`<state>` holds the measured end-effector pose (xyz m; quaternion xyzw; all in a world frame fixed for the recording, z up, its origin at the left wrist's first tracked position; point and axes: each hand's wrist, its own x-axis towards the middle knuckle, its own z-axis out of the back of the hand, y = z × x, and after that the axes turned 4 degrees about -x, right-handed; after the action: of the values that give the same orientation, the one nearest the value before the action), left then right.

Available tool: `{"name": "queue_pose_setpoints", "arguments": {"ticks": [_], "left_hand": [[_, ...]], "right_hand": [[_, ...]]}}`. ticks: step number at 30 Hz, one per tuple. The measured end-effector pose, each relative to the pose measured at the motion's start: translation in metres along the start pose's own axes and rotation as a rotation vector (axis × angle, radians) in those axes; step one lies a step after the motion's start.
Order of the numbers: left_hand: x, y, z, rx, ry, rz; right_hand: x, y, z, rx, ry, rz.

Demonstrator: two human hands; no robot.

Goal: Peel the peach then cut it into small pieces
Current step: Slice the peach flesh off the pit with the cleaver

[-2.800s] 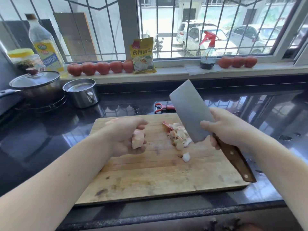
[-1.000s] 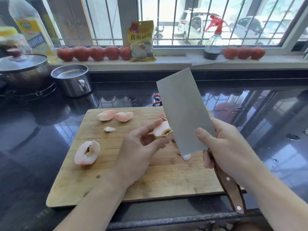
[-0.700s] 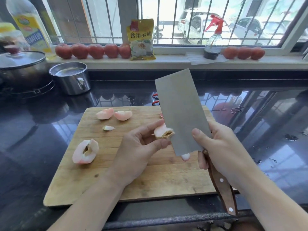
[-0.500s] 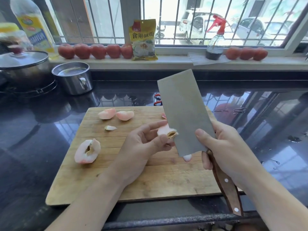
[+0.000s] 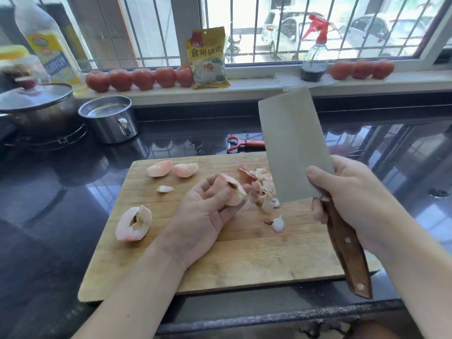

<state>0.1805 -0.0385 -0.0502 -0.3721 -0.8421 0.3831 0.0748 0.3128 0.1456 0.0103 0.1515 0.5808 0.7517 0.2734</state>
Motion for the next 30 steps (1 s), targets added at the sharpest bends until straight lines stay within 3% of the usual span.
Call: {"name": "queue_pose_setpoints", "arguments": {"ticks": [6,12,30], "left_hand": [[0.001,0.008,0.001,0.077,-0.011,-0.099],[0.000,0.005,0.001,0.072,-0.032,-0.117],[-0.001,0.006,0.000,0.090,-0.054,-0.115]], "right_hand": [[-0.016,-0.019,-0.021,0.335,0.081,-0.175],[-0.025,-0.034,-0.042,0.488,0.017,-0.168],[-0.028,-0.037,-0.047,0.466,0.030,-0.152]]}}
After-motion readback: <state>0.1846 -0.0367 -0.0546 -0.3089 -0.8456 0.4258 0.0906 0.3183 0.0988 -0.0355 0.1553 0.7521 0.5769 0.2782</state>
